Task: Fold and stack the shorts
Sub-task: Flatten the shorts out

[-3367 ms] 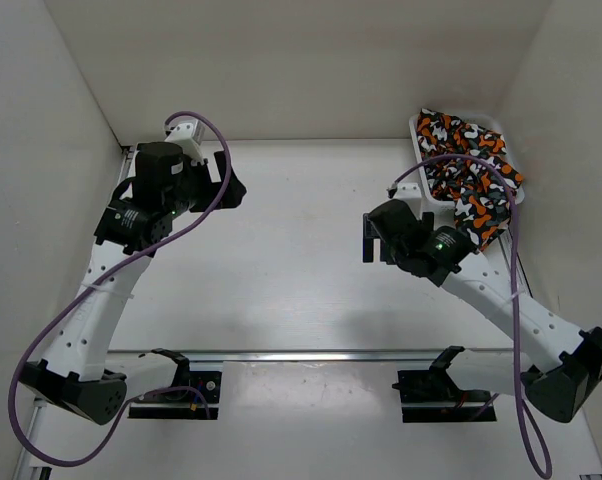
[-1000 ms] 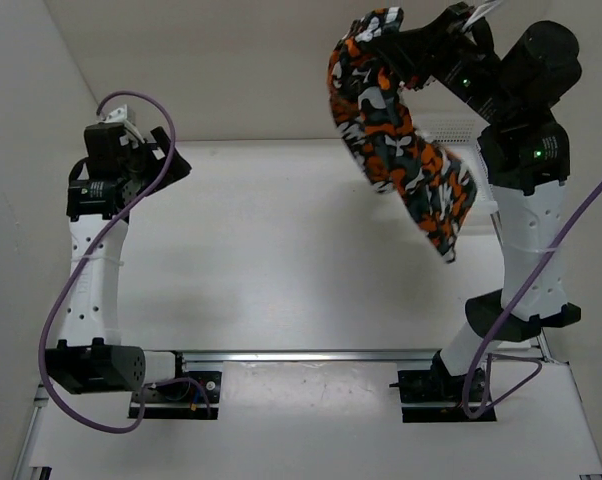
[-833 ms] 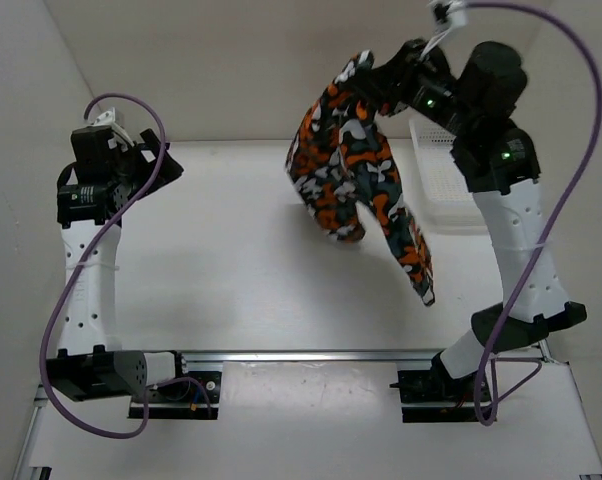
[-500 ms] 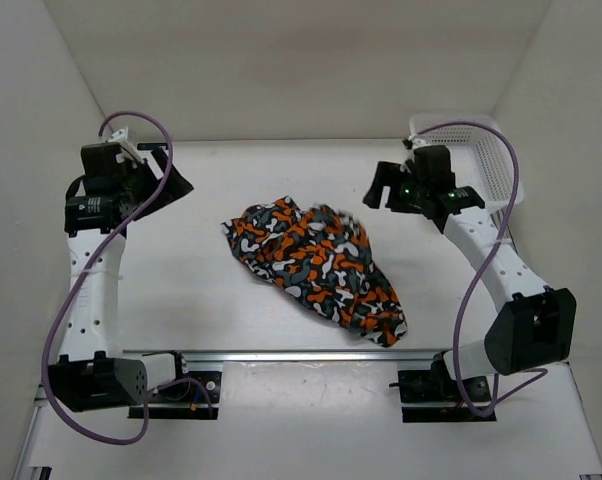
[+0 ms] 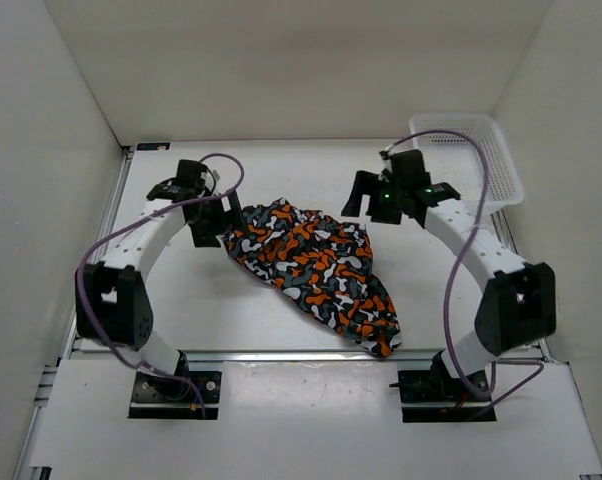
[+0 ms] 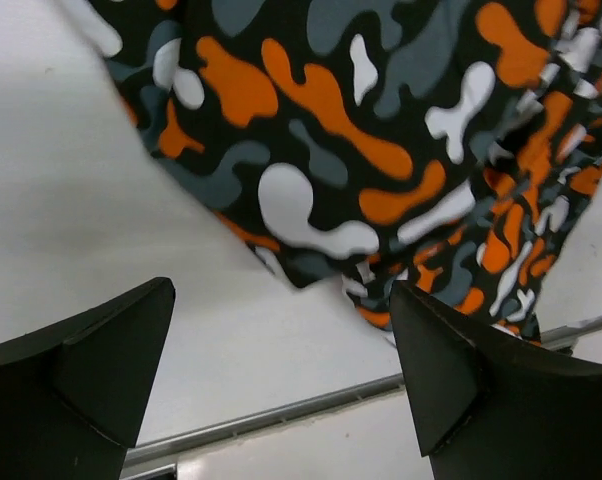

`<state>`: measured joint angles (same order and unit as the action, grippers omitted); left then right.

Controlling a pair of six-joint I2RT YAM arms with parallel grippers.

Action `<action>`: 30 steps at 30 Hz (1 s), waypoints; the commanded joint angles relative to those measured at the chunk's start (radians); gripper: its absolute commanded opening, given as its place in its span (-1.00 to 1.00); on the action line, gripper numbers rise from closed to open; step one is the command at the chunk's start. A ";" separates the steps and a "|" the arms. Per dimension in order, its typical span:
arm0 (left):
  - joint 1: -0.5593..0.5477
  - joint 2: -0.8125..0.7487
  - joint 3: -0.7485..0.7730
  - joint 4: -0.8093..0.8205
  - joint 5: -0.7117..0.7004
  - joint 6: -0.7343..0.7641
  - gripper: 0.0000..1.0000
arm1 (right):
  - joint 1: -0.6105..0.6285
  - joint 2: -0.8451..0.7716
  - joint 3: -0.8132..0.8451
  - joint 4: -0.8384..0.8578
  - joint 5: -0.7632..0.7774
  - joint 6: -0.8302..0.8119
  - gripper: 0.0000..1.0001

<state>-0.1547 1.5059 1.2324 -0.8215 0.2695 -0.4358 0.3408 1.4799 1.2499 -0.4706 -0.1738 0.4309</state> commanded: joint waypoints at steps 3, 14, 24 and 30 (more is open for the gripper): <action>-0.057 0.198 0.107 0.051 -0.042 -0.015 1.00 | 0.066 0.227 0.137 0.000 -0.105 0.060 0.86; -0.054 0.415 0.283 0.061 0.040 0.003 -0.79 | 0.133 0.727 0.587 -0.034 -0.256 0.160 0.50; 0.000 0.464 0.935 -0.221 0.074 0.035 -0.79 | 0.129 0.824 1.163 -0.131 -0.323 0.190 -1.00; -0.025 0.384 1.193 -0.272 0.083 0.035 -0.79 | 0.107 0.545 1.087 -0.047 -0.215 0.132 -1.00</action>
<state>-0.1528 1.9915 2.3825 -1.0161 0.3233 -0.4145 0.4580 2.2276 2.3669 -0.5919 -0.4335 0.6064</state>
